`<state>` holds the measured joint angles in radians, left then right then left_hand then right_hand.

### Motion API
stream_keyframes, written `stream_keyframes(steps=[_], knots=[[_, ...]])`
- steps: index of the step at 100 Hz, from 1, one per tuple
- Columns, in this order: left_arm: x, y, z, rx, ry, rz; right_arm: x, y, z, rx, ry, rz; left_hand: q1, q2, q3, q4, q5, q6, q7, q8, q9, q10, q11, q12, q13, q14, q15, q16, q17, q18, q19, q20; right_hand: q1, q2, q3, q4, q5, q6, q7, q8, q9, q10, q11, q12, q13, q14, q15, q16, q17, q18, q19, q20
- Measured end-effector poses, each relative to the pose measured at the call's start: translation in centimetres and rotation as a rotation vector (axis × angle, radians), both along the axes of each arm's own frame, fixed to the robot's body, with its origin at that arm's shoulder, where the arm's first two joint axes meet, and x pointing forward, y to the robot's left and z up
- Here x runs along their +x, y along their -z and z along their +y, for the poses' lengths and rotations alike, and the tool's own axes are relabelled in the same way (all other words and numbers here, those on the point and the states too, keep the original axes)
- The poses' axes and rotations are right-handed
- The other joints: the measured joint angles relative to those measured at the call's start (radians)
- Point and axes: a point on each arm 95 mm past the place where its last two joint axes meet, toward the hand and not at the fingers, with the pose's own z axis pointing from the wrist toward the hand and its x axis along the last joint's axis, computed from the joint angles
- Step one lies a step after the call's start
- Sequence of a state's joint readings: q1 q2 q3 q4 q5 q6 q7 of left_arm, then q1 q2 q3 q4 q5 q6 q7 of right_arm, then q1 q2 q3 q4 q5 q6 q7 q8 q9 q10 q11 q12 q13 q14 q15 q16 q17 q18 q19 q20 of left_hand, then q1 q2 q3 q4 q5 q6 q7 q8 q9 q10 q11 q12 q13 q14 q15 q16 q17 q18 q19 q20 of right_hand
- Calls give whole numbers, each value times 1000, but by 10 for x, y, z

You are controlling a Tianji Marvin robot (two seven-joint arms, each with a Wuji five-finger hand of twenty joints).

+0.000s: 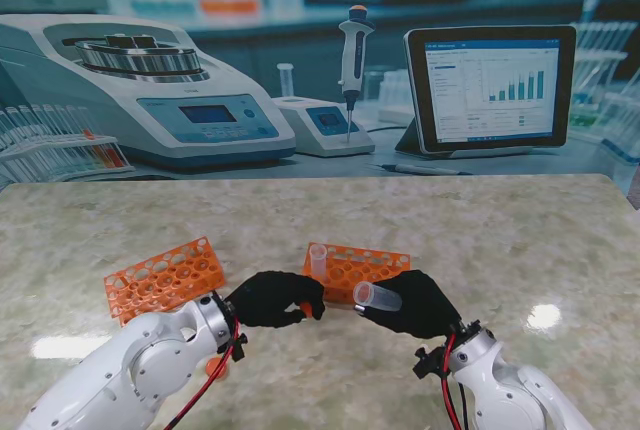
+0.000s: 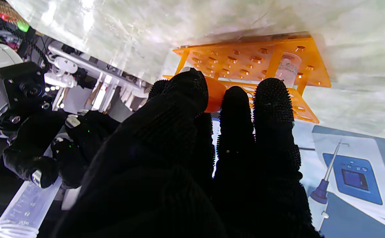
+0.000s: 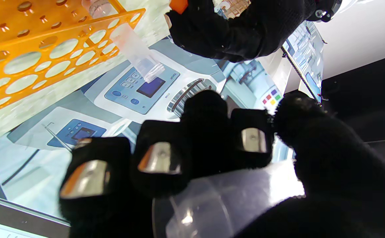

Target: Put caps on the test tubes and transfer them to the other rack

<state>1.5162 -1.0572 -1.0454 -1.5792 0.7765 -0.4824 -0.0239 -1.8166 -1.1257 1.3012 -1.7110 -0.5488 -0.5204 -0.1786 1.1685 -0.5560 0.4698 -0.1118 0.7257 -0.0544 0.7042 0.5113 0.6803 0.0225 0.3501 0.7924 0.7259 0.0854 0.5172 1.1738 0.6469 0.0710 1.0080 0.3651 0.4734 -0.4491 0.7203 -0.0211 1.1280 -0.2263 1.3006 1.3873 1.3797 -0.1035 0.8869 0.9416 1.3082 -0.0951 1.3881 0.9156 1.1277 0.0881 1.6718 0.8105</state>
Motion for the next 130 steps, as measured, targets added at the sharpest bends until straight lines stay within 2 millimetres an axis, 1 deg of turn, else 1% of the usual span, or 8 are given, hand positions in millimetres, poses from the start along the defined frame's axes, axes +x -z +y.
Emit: stream_keyframes(steps=[29, 50, 71, 130], knots=[[-1, -6, 0, -82, -11, 16, 0, 0, 0, -1, -2, 0, 2, 0, 0, 0, 0, 2, 0, -6, 0, 0, -2, -8, 0, 1, -3, 3, -5, 6, -12, 0, 0, 0, 0, 0, 0, 0, 0, 0, 0, 0, 0, 0, 0, 0, 0, 0, 0, 0, 0, 0], [-2, -11, -1, -105, -10, 6, 0, 0, 1, -1, -3, 1, 4, 1, 0, 0, 0, 4, 0, -9, 0, 1, -4, -8, 0, 2, -7, 13, -6, 7, -14, 0, 0, 0, 0, 0, 0, 0, 0, 0, 0, 0, 0, 0, 0, 0, 0, 0, 0, 0, 0, 0], [-3, -16, 0, -155, -21, 6, 1, 0, 1, -2, -7, 3, 11, 1, 0, 0, 0, 11, 0, -10, 0, 8, -8, -8, 0, 8, -14, 15, -6, 12, -17, 0, 0, 0, 0, 0, 0, 0, 0, 0, 0, 0, 0, 0, 0, 0, 0, 0, 0, 0, 0, 0], [-5, -33, -2, -295, -24, 4, 2, 1, 3, -5, -18, 9, 12, 1, 0, 0, 0, 12, 0, -10, 0, 9, -9, -8, 0, 9, -17, 27, -7, 12, -18, 0, 0, 0, 0, 0, 0, 0, 0, 0, 0, 0, 0, 0, 0, 0, 0, 0, 0, 0, 0, 0]])
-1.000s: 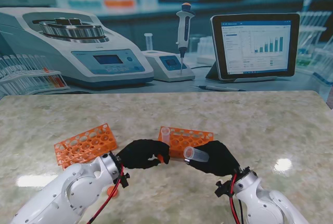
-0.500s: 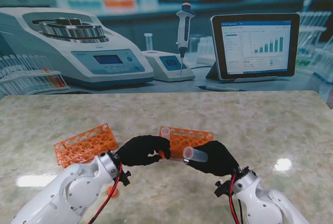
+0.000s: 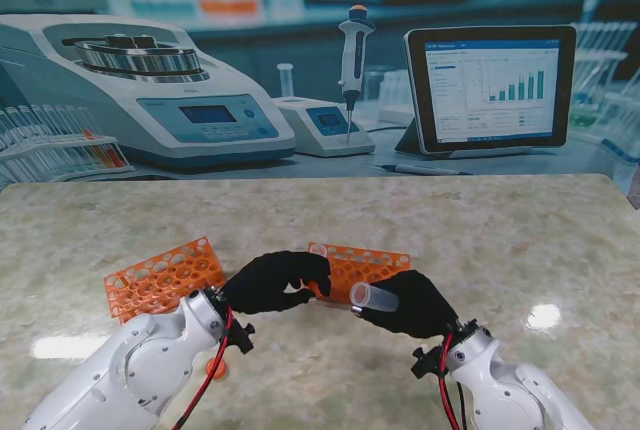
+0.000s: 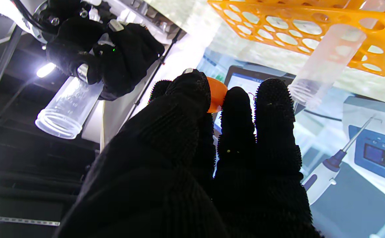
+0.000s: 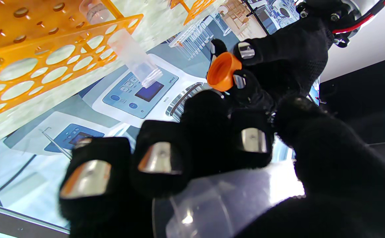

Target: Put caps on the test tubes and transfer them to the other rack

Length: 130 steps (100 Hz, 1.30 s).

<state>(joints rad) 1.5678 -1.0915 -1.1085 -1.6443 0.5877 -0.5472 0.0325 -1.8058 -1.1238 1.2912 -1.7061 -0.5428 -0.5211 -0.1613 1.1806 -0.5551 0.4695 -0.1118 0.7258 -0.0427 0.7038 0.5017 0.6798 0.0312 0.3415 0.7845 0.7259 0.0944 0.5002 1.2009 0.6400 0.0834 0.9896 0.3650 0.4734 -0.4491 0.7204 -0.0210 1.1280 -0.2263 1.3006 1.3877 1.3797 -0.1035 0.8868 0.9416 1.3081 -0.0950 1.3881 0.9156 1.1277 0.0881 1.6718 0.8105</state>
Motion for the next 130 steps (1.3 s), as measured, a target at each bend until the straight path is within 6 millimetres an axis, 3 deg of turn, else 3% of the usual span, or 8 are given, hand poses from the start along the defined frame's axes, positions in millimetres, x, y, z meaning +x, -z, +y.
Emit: stream_keyframes(steps=[63, 130], knots=[[-5, -20, -6, -106, 18, -32, 3, 4, 13, -3, -52, 27, 1, 0, 0, 0, 0, 0, 0, 0, 0, 0, 0, 0, 0, 0, -1, 1, 0, 1, -5, 0, 0, 0, 0, 0, 0, 0, -6, 0, 0, 0, 0, 0, 0, 0, 0, 0, 0, 0, 0, 0], [-16, -39, -8, -148, 27, -99, 10, 7, 12, -13, -47, 43, 1, 3, 0, 0, 0, 0, 0, 0, 0, 0, -2, 0, 0, 0, -4, 2, 0, 2, -6, 0, 0, 0, 0, 0, 0, 0, -7, 1, 0, 0, 0, 0, 0, 0, 0, 0, 0, 0, 0, 0]])
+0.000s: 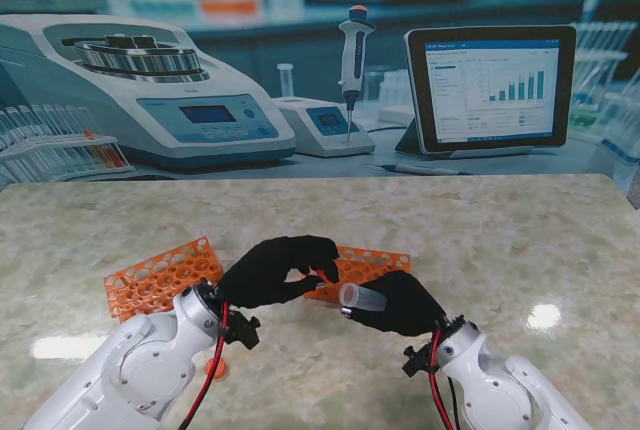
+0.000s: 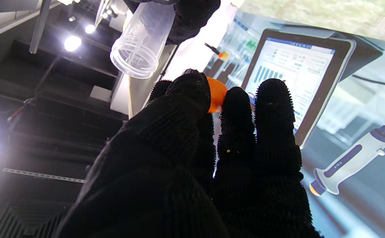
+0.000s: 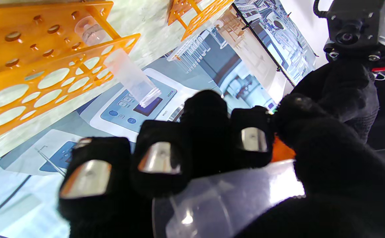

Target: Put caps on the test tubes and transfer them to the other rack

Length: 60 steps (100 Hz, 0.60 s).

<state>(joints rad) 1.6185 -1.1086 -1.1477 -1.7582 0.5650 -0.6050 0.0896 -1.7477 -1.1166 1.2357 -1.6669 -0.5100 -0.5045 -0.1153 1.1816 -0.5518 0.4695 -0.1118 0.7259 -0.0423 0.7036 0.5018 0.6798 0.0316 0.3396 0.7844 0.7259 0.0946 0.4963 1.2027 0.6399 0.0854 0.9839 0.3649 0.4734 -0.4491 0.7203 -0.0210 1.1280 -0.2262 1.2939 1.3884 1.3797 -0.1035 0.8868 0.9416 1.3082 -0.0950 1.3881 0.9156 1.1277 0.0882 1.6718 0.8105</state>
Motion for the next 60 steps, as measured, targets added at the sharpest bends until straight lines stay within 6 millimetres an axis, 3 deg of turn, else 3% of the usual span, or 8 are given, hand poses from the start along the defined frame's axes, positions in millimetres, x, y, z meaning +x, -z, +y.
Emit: stream_keyframes(steps=[60], knots=[[-12, -1, -2, -66, 30, 24, 7, 3, -2, -12, 20, 15, 0, 1, 0, 0, 0, 1, 0, 0, 0, 0, 0, 0, 0, 0, 0, 0, 0, 2, 0, 0, 0, 0, 0, 0, 0, 0, 0, 0, 0, 0, 0, 0, 0, 0, 0, 0, 0, 0, 0, 0]])
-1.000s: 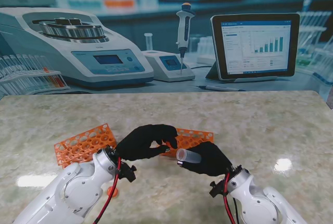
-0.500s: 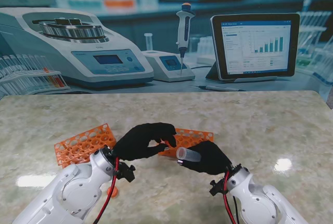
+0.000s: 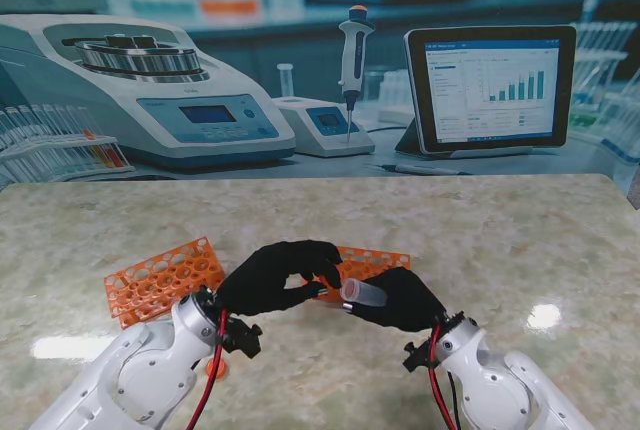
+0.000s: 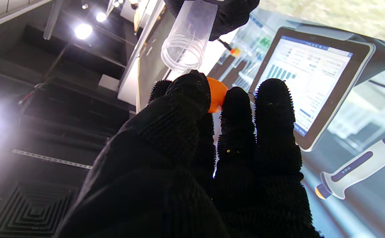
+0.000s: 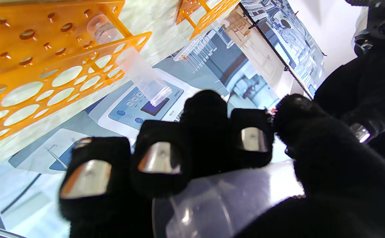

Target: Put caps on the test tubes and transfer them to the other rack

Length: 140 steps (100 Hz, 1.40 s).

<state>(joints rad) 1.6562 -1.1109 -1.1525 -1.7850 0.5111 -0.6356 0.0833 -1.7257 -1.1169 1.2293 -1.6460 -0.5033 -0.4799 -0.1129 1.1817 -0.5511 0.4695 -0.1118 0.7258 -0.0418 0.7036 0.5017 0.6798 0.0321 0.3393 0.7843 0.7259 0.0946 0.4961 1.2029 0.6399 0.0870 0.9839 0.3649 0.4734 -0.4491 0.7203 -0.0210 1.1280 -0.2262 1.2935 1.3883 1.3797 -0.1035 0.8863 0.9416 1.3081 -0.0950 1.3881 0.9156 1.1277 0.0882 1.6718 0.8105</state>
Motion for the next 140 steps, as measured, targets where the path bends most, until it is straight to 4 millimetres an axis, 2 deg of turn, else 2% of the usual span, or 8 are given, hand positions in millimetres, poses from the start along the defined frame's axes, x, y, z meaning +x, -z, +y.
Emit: stream_keyframes(steps=[67, 140], knots=[[-12, 5, -7, -12, 50, 24, 6, 2, -3, -7, 15, 9, 0, 2, 0, 0, 0, 1, 0, 0, 0, 1, -1, 0, 0, 0, 0, 0, 0, 0, 0, 0, 0, 0, 0, 0, 0, 0, 0, 0, 0, 0, -1, 0, 0, 0, 0, 0, 0, 0, 0, 0], [-5, 12, -16, 8, 66, 51, 7, 4, -5, -6, 19, 9, 0, 2, 0, 0, 1, 1, 0, 0, 0, 2, -1, 13, 0, 0, 0, 10, 0, 0, 0, 0, 1, 1, 0, 0, 0, 2, 0, 0, 0, 0, -2, 0, 0, 1, 0, 0, 0, 0, 0, 0]])
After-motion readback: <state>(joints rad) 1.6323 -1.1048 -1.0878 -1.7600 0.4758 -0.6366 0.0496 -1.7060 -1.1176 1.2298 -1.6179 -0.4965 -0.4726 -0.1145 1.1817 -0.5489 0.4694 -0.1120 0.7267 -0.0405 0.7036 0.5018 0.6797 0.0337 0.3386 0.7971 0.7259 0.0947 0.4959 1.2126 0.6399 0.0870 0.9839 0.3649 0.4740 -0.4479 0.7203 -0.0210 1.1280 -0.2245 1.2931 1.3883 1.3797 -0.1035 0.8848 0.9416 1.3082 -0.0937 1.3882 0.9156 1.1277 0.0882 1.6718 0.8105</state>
